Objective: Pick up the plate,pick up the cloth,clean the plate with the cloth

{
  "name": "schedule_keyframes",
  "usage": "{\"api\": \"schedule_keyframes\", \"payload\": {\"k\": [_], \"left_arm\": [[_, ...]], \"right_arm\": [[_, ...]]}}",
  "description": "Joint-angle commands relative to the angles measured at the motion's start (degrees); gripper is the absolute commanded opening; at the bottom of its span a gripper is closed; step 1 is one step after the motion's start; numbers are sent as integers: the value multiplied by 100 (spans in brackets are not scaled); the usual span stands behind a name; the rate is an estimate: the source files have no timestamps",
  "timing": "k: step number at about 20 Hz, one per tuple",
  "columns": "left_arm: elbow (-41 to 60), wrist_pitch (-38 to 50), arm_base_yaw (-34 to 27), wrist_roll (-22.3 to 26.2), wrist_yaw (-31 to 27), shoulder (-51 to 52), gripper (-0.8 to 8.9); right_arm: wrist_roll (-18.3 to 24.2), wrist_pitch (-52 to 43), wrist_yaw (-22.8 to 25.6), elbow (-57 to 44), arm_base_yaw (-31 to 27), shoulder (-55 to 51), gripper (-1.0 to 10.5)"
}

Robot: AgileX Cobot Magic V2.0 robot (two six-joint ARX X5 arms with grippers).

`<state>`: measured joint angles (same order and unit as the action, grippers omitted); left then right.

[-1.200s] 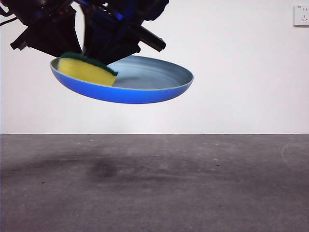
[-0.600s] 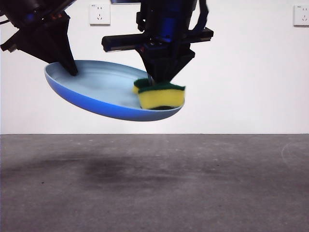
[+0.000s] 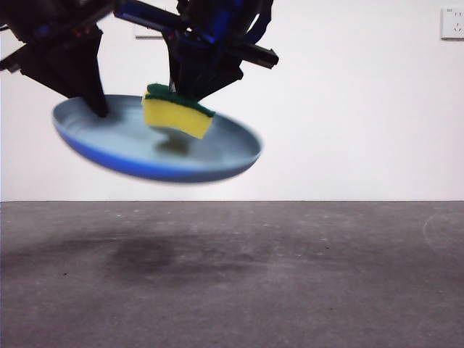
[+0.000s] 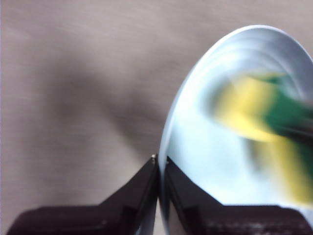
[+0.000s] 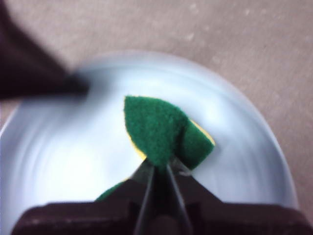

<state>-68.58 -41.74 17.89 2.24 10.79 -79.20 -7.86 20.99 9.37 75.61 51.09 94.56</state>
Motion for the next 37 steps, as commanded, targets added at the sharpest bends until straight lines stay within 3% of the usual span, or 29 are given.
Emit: {"api": "schedule_keyframes", "payload": {"k": [1,5,9,16,17,20,21,27,31,34,37], "left_arm": [[-13,201,-37,105,-361,-232,-8],[-13,796,-157,101,-579,-896,-8],[-13,1250,-278,105,-638,-1788,-8],[-13,1412,-387,101,-1093,-2704,0],[-13,1484,-387,101,-1069,-2704,20],[-13,1552,-385,81,-1040,-2704,344],[-13,1550,-378,72,-1040,-2704,391],[-13,1368,-317,-227,-417,-2225,382],[-7,1167,-251,-380,-278,-1379,381],[59,1099,-243,-529,-302,-769,374],[708,1574,-205,-726,-321,20,371]], "right_arm": [[22,275,131,-52,0,-323,-15],[44,1241,881,-52,-11,-846,-15],[42,1926,922,-52,-83,-1290,-15],[24,2157,922,-52,-87,-1762,-15],[24,2164,918,-52,-114,-1775,-15],[22,2173,898,-52,-216,-1775,-15],[20,2173,892,-52,-238,-1775,-15],[-31,2170,835,-52,-601,-1716,-15],[-68,2157,251,-52,-931,-1436,-15],[-59,2076,258,-52,-990,-1082,-15],[24,1947,260,-52,-1029,-675,-15]]}}
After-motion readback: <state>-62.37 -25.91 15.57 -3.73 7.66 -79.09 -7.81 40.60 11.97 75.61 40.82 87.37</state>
